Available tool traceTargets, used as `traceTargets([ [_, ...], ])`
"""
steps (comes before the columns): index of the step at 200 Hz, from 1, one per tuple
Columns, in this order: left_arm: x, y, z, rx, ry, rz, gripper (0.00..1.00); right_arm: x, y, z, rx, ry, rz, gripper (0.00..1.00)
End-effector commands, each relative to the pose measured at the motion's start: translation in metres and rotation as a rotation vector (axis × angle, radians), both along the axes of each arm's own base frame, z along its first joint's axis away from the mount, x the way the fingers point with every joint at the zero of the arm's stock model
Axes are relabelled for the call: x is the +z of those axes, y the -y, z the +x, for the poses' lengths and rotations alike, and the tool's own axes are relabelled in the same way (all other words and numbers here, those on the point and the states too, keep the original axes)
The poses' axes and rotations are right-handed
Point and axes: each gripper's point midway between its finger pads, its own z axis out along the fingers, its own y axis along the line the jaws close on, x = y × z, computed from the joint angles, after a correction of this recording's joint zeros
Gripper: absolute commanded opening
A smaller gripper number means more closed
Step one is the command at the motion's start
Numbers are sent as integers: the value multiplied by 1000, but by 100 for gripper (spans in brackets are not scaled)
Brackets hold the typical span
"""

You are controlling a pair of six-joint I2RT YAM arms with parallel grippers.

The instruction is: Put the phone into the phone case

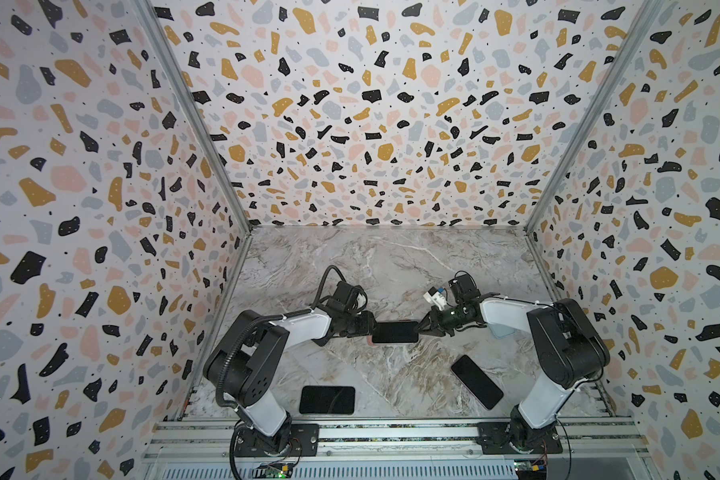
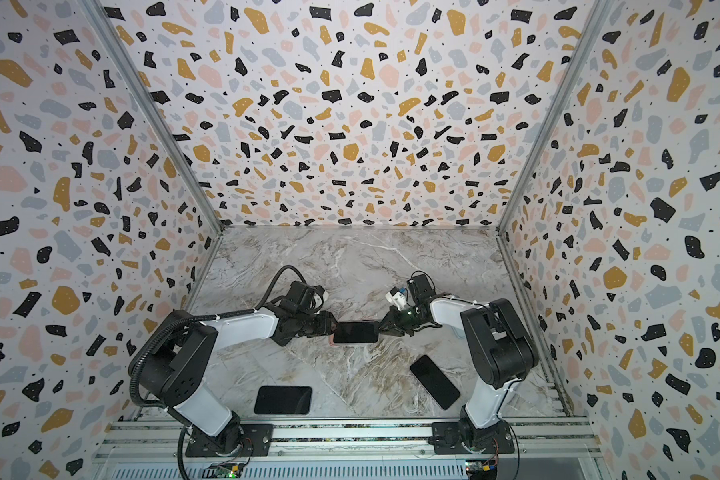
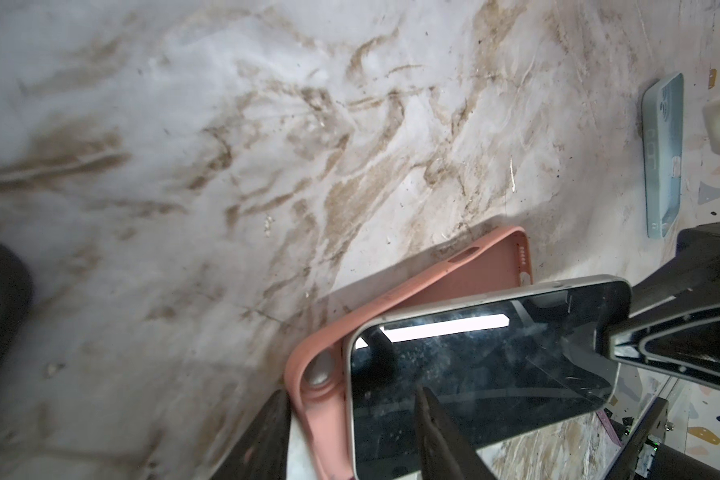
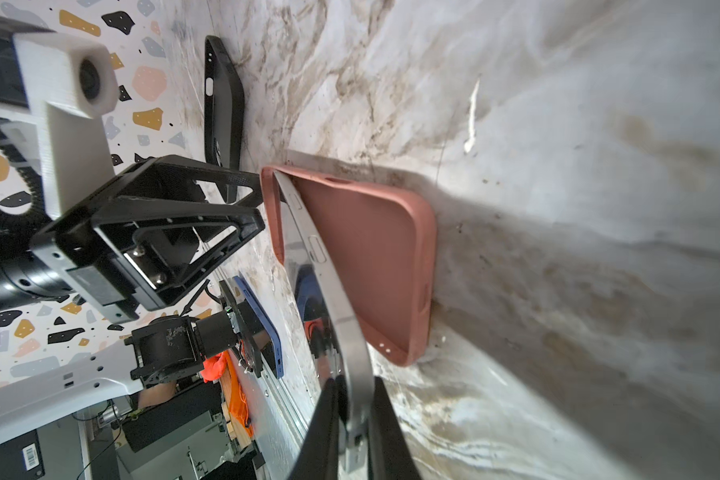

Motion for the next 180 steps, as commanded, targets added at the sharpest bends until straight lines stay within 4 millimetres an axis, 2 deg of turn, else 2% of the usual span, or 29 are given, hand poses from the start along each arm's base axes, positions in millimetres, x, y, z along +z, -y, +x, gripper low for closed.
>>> traceTargets([
  [1,11,10,3,-17,29,-64,49,-37,14,-29,27,-132,-166,0],
  [74,9,11,1,-23,24,-73,48,-41,9,-22,2,-134,-188,0],
  [149,4,12,0,-28,15,-71,47,-48,-6,-16,56,-123,-189,0],
  [180,3,12,2,-33,16,-67,47,-44,-10,-13,85,-94,-190,0],
])
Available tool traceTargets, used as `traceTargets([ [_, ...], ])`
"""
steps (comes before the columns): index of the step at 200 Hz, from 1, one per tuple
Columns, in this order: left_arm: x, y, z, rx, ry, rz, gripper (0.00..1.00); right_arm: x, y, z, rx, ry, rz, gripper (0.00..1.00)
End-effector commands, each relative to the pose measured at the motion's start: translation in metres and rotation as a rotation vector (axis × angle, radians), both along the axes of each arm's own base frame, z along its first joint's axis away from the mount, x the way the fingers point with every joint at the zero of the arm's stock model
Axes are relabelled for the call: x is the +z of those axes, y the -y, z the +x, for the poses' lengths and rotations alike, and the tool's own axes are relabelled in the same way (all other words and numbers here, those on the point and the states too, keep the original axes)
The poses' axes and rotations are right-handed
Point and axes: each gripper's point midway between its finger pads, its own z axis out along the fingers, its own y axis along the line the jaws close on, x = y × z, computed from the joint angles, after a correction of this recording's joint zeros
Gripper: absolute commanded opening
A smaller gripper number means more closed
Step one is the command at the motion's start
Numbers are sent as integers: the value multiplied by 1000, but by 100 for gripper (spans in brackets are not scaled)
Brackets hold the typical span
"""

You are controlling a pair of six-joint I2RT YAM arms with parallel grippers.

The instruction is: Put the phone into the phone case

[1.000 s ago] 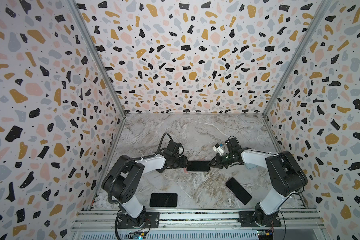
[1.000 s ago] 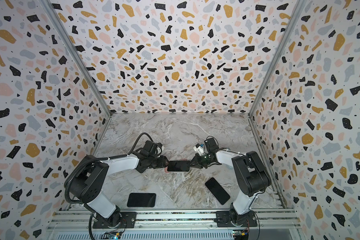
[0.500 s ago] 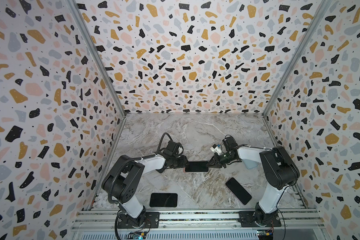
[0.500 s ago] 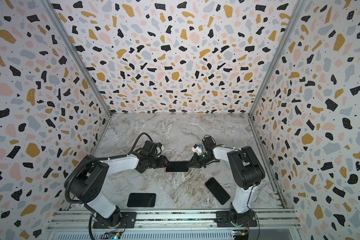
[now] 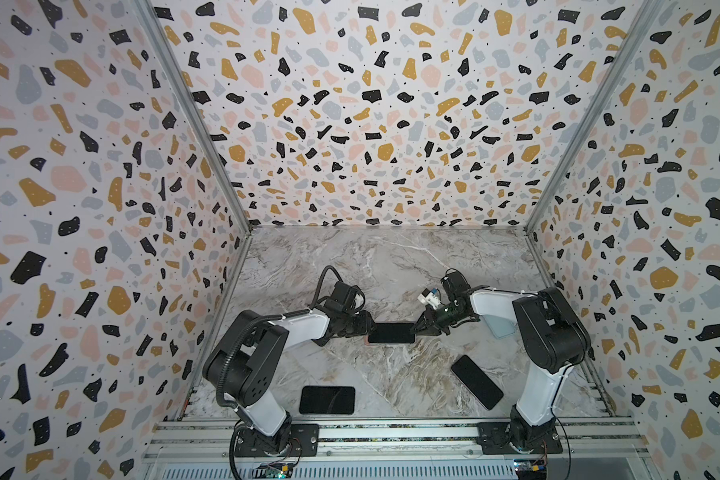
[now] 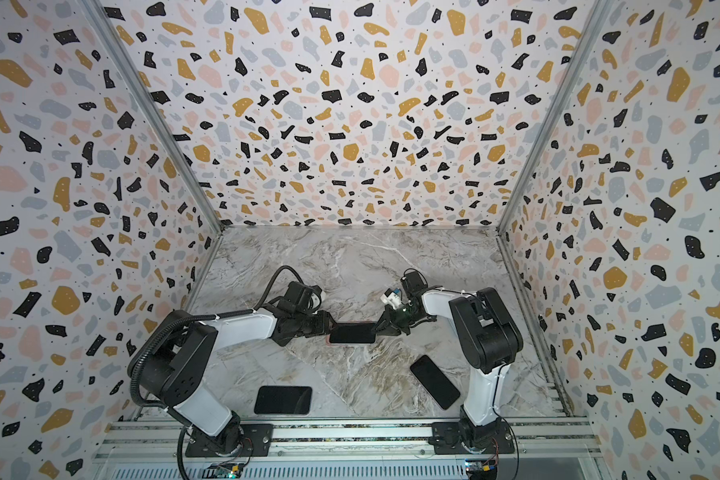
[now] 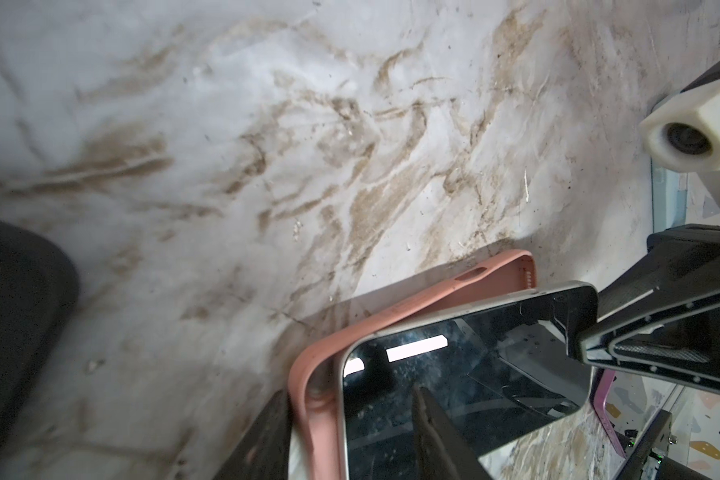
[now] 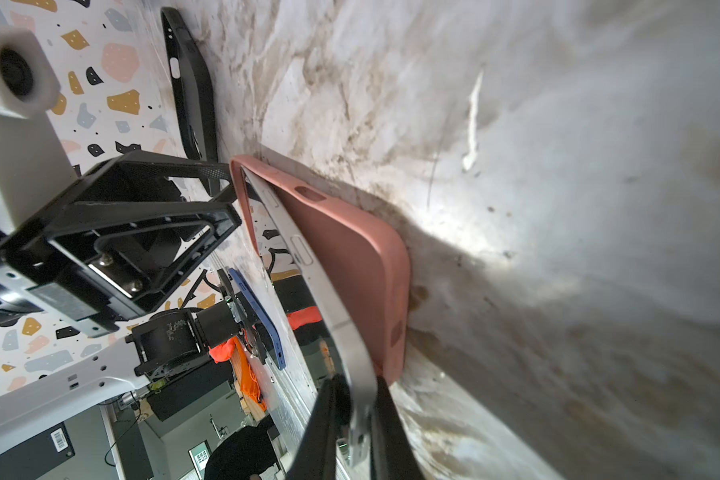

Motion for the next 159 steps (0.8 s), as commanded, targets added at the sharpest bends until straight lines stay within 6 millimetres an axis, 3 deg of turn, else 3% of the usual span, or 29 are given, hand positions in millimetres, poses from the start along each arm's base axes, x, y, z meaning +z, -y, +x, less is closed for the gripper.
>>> traceTargets([
  [1,6,18,-1,-58,17,-70,47,-32,0,-17,57,-1,-160,0],
  [70,2,20,1,-74,11,-55,46,-23,-9,-8,88,52,-122,0],
  [159,0,20,2,-65,5,-59,46,-31,-25,-7,136,86,-115,0],
])
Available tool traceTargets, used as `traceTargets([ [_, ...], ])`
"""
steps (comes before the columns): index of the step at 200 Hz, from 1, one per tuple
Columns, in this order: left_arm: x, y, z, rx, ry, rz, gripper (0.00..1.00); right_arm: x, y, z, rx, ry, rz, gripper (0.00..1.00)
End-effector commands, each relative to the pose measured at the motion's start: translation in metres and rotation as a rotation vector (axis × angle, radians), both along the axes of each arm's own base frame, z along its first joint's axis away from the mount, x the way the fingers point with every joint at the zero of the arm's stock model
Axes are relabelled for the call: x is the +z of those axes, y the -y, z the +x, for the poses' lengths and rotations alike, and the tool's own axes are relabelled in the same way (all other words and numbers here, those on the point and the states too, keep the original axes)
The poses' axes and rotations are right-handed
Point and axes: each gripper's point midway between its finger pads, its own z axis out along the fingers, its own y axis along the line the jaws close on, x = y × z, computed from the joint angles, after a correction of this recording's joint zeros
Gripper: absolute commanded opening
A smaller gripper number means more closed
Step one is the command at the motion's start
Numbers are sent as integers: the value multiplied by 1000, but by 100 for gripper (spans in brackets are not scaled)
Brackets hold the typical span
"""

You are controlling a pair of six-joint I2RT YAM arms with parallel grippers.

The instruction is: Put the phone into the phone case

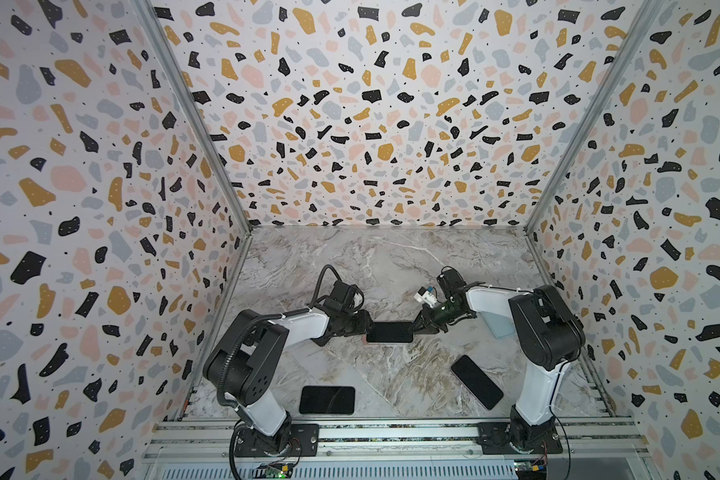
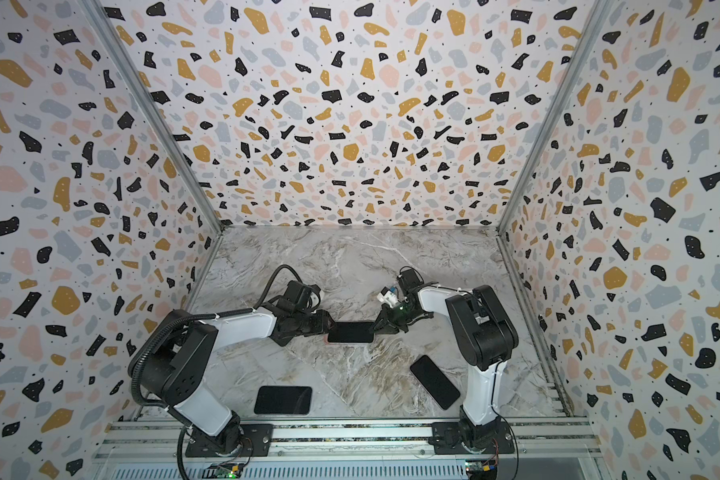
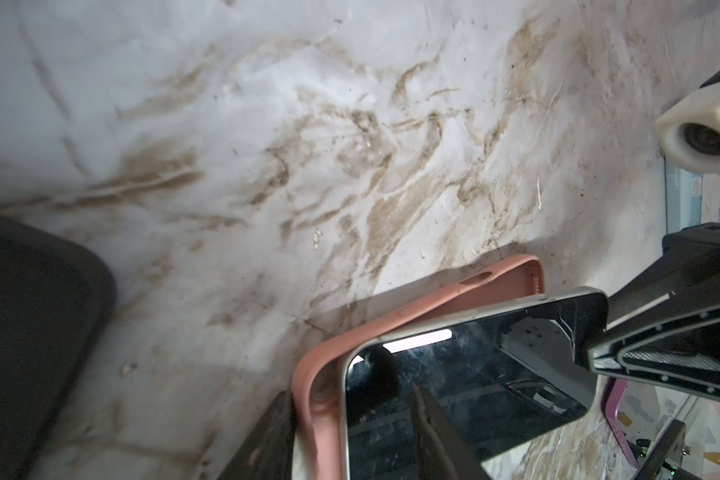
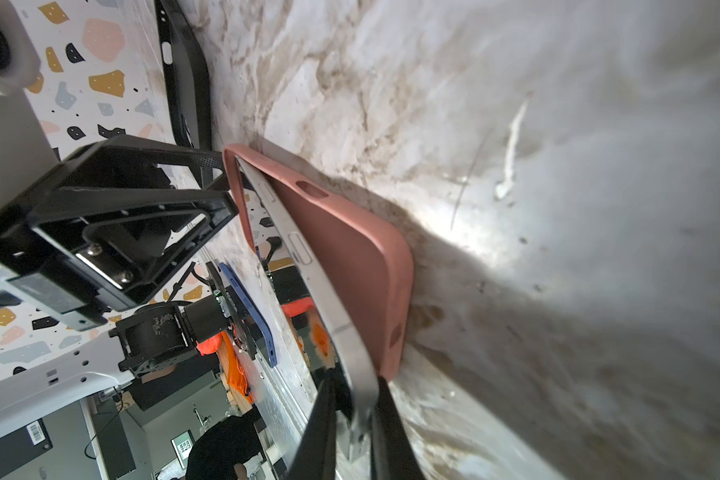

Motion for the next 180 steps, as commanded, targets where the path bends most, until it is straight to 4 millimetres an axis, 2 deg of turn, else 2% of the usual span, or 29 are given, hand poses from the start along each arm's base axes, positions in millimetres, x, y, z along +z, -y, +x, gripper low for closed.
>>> traceTargets([
  [1,3,26,-3,-80,1,-83,46,-31,-16,-10,78,54,-104,0],
  [47,4,27,-4,-83,-3,-84,46,-28,-17,-3,82,93,-109,0],
  [91,14,20,-4,-65,18,-93,46,-13,-7,-1,62,165,-138,0],
  [116,12,18,-5,-55,8,-107,46,-8,-3,1,54,200,-157,0],
  [148,16,21,-5,-48,13,-137,46,-15,-3,-2,50,164,-168,0],
  [180,19,17,-8,-38,21,-131,46,-24,0,-12,-1,49,-159,0],
])
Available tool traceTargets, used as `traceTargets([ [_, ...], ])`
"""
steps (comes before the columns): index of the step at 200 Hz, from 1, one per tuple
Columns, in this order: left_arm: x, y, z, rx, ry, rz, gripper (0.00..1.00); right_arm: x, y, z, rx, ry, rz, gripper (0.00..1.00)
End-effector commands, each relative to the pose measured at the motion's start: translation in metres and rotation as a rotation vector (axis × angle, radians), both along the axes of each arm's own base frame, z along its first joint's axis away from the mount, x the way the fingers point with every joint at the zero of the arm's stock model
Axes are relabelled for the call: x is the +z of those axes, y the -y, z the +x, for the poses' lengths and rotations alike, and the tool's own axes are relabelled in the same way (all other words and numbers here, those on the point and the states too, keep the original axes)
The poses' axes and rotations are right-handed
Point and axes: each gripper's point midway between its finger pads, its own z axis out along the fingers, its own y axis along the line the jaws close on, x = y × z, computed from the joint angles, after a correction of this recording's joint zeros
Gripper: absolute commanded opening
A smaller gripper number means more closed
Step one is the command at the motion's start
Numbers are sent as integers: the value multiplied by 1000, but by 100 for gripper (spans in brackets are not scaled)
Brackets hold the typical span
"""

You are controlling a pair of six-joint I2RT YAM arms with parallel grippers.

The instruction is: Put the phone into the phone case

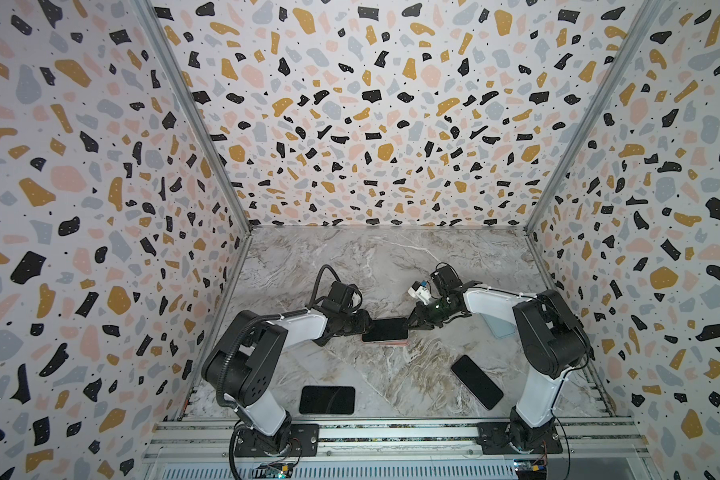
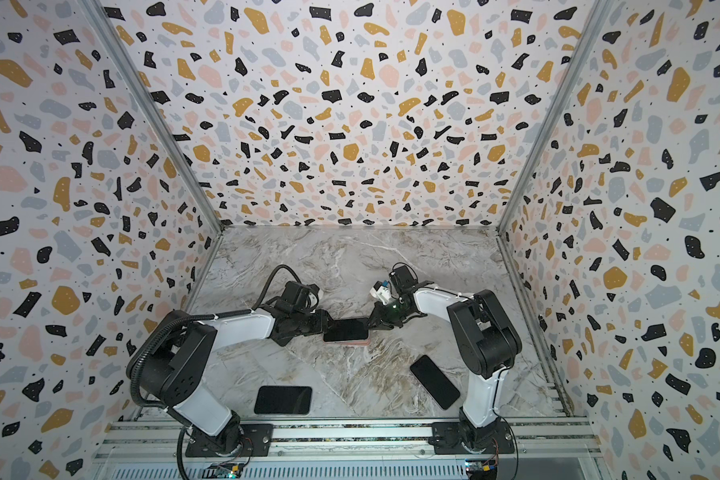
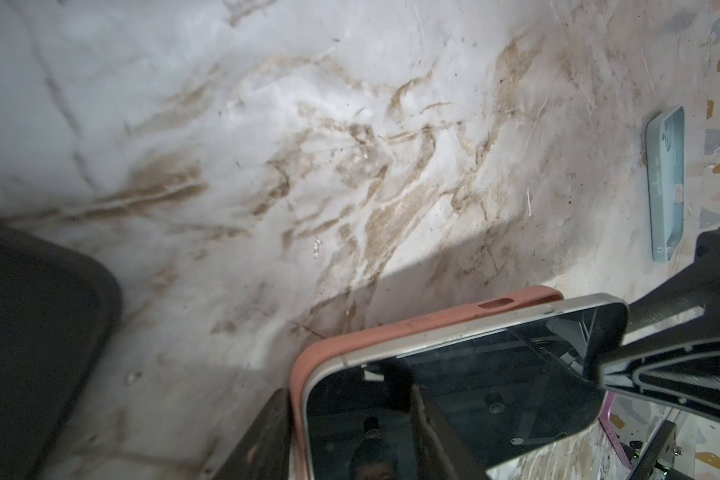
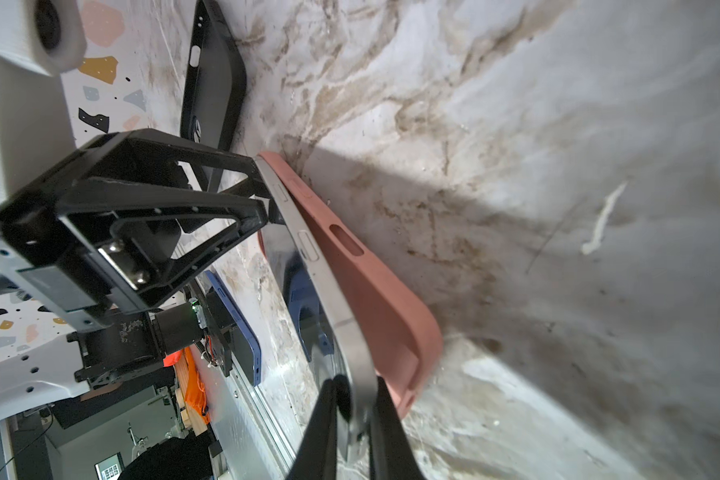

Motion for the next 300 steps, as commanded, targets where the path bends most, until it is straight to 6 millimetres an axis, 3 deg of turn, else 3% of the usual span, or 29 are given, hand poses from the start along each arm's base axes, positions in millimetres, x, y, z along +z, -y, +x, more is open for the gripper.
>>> traceTargets([
  [1,16,17,-9,-54,13,-93,46,-37,13,-16,-40,-84,-125,0],
  [51,12,12,-15,-37,11,-91,46,-43,23,-26,-113,-142,-133,0],
  [129,3,-4,-19,17,10,-24,35,-59,32,-33,-178,-148,-189,0],
  [179,-5,0,-22,16,-5,-42,28,-61,23,-39,-181,-145,-189,1],
  [300,2,28,-35,-15,5,-107,19,-67,-6,-55,-156,-148,-185,4],
])
